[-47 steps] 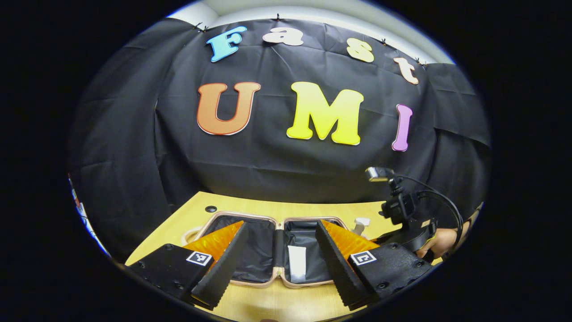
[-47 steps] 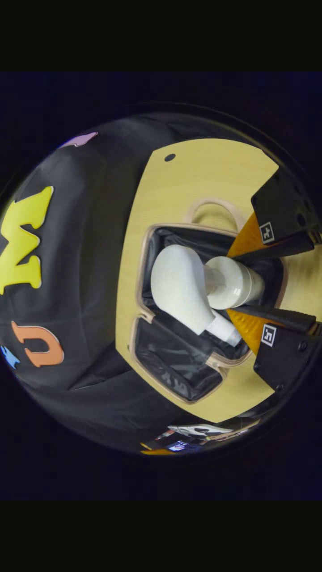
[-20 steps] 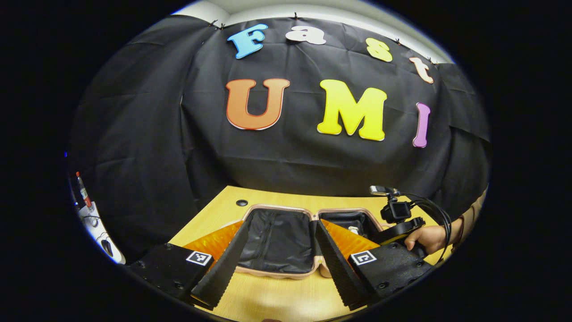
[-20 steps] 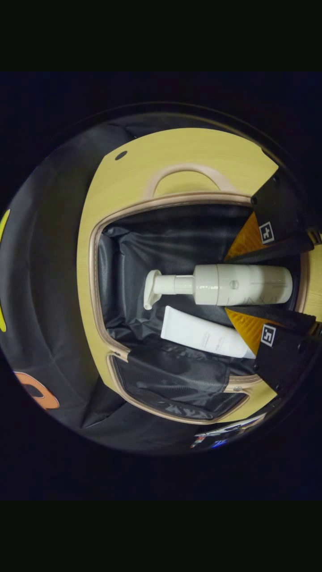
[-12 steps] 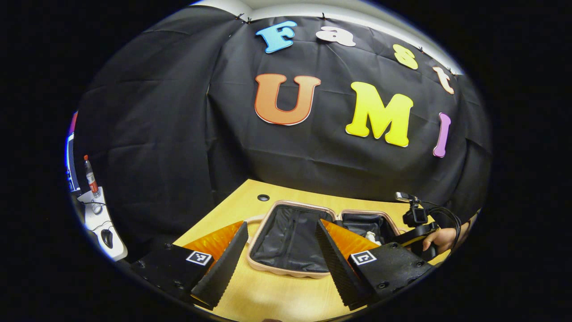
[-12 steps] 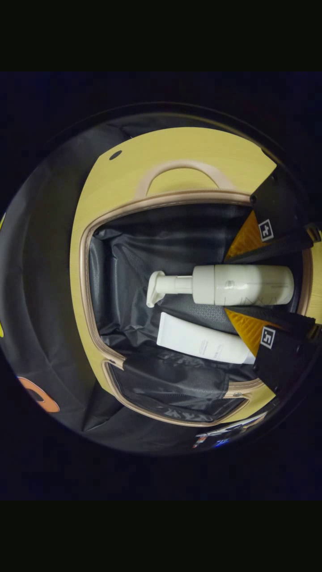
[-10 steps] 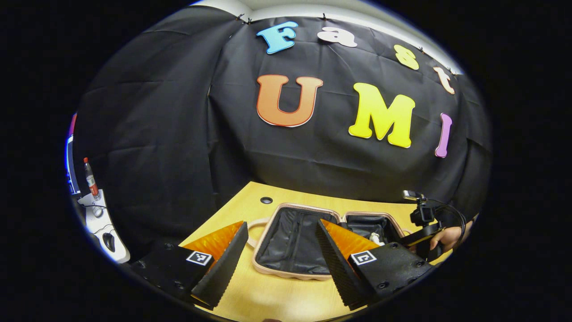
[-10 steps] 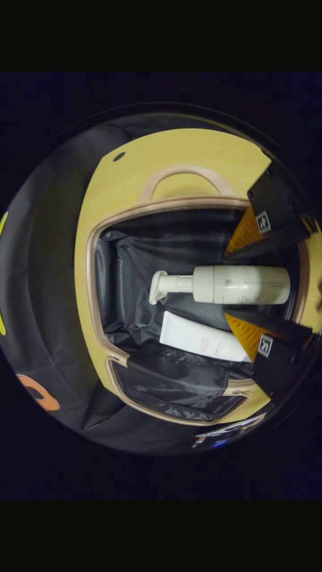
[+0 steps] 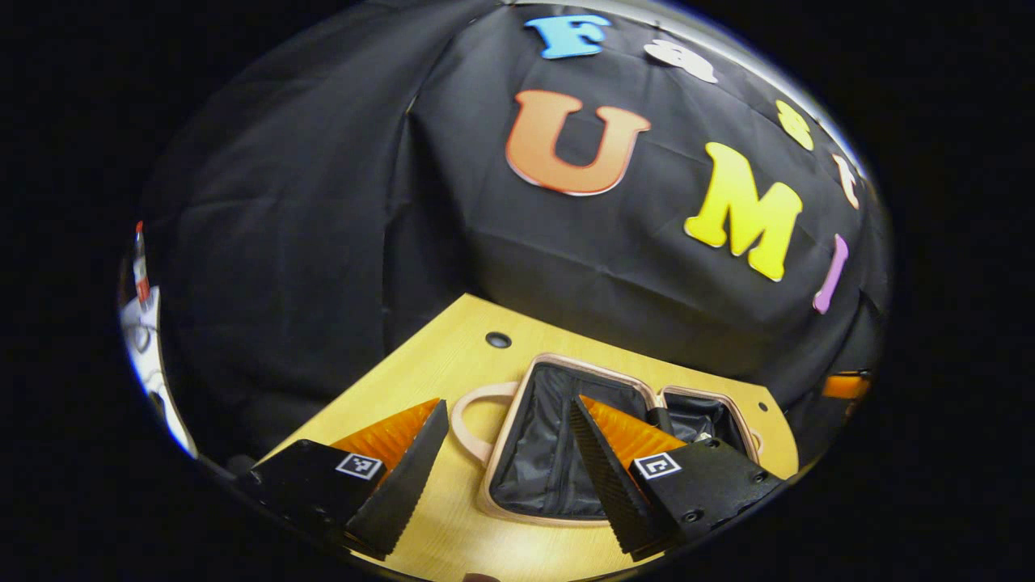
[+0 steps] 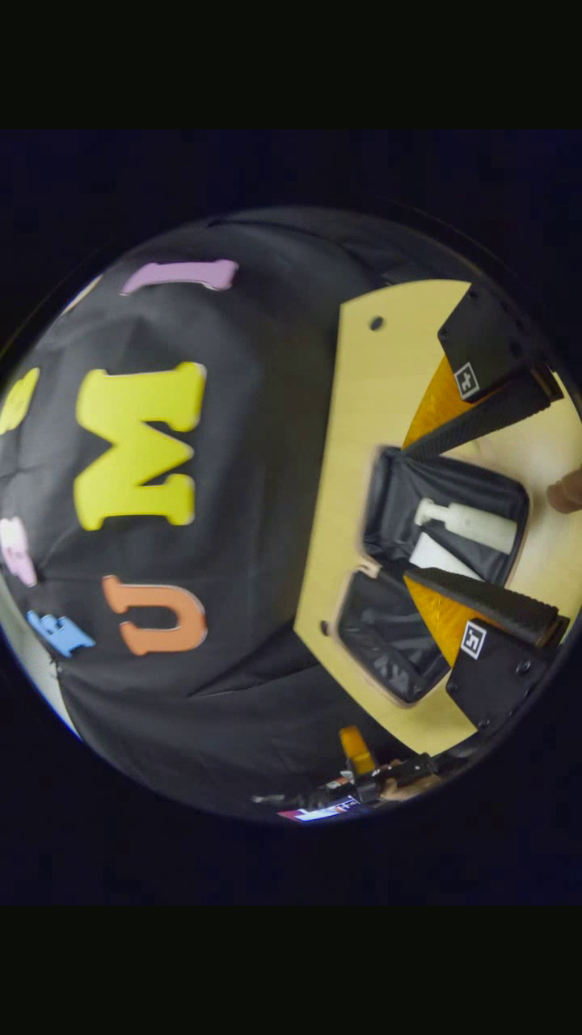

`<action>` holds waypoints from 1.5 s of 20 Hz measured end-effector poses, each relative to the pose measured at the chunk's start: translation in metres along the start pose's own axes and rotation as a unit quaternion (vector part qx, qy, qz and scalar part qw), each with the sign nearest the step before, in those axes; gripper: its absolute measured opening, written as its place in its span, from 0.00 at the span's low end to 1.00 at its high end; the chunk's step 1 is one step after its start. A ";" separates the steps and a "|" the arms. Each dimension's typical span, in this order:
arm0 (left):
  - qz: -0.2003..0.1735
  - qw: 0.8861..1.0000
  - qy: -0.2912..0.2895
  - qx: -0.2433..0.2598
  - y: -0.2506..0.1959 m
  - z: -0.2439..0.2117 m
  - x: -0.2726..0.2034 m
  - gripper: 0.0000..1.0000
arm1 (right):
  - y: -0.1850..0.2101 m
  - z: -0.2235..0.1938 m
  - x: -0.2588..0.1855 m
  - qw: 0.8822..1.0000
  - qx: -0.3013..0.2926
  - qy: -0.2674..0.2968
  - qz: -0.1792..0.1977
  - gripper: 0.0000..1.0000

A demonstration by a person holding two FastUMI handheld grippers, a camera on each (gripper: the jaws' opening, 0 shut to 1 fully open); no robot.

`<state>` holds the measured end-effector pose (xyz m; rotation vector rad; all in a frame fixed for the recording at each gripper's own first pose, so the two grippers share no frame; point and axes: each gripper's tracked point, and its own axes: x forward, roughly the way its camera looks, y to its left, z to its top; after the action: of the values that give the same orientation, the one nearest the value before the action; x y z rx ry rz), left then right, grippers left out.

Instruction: First open the suitcase, pack the skin care products into it, and then close the suitcase.

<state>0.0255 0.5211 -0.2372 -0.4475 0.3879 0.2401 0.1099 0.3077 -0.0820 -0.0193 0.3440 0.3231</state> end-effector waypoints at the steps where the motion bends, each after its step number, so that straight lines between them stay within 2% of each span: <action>1: 0.002 0.999 0.016 -0.045 0.011 -0.009 0.013 0.98 | -0.009 0.023 -0.024 0.999 -0.010 -0.037 -0.007 0.77; 2: 0.005 0.995 0.029 -0.095 0.019 -0.019 0.026 0.98 | -0.017 0.040 -0.046 0.998 -0.023 -0.064 -0.011 0.81; 5: -0.009 0.969 0.071 -0.237 0.026 -0.048 0.055 0.98 | -0.050 0.061 -0.094 0.993 -0.039 -0.106 -0.046 0.79; 9: -0.021 0.939 0.098 -0.329 0.044 -0.071 0.079 1.00 | -0.099 0.083 -0.157 0.982 -0.059 -0.145 -0.104 0.80; 10: -0.031 0.930 0.105 -0.351 0.044 -0.075 0.080 0.97 | -0.107 0.086 -0.171 0.979 -0.061 -0.151 -0.122 0.77; 11: -0.037 0.923 0.110 -0.366 0.046 -0.079 0.083 0.96 | -0.114 0.086 -0.182 0.976 -0.059 -0.156 -0.137 0.80; 12: -0.040 0.919 0.112 -0.377 0.047 -0.080 0.085 0.80 | -0.120 0.085 -0.192 0.975 -0.052 -0.157 -0.149 0.79; 14: -0.046 0.909 0.106 -0.401 0.043 -0.081 0.096 0.59 | -0.127 0.075 -0.204 0.974 -0.037 -0.153 -0.165 0.79; 15: -0.044 0.905 0.104 -0.409 0.040 -0.082 0.101 0.64 | -0.132 0.069 -0.208 0.973 -0.032 -0.148 -0.173 0.79; 16: -0.042 0.903 0.103 -0.415 0.040 -0.083 0.103 0.36 | -0.138 0.065 -0.211 0.972 -0.028 -0.144 -0.183 0.79; 18: -0.042 0.889 0.087 -0.447 0.038 -0.075 0.110 0.14 | -0.149 0.056 -0.220 0.970 -0.015 -0.139 -0.200 0.77; 21: -0.057 0.878 0.084 -0.467 0.032 -0.073 0.103 0.07 | -0.166 0.049 -0.231 0.965 0.009 -0.137 -0.225 0.80; 24: -0.069 0.882 0.067 -0.461 0.027 -0.055 0.094 0.03 | -0.180 0.052 -0.247 0.955 0.017 -0.153 -0.252 0.80; 25: -0.073 0.887 0.057 -0.453 0.023 -0.043 0.089 0.03 | -0.183 0.051 -0.250 0.953 0.017 -0.157 -0.258 0.79; 26: -0.079 0.894 0.047 -0.438 0.017 -0.031 0.083 0.03 | -0.185 0.050 -0.254 0.952 0.017 -0.160 -0.260 0.80; 29: -0.088 0.929 0.038 -0.357 -0.010 -0.001 0.067 0.04 | -0.186 0.046 -0.257 0.954 0.018 -0.167 -0.250 0.79; 30: -0.087 0.937 0.033 -0.337 -0.019 0.009 0.063 0.03 | -0.188 0.047 -0.260 0.954 0.020 -0.170 -0.247 0.78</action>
<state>0.0911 0.5177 -0.2488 -1.1638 0.3218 0.1802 -0.0475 0.0527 0.0426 -0.0089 -0.0046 -0.1791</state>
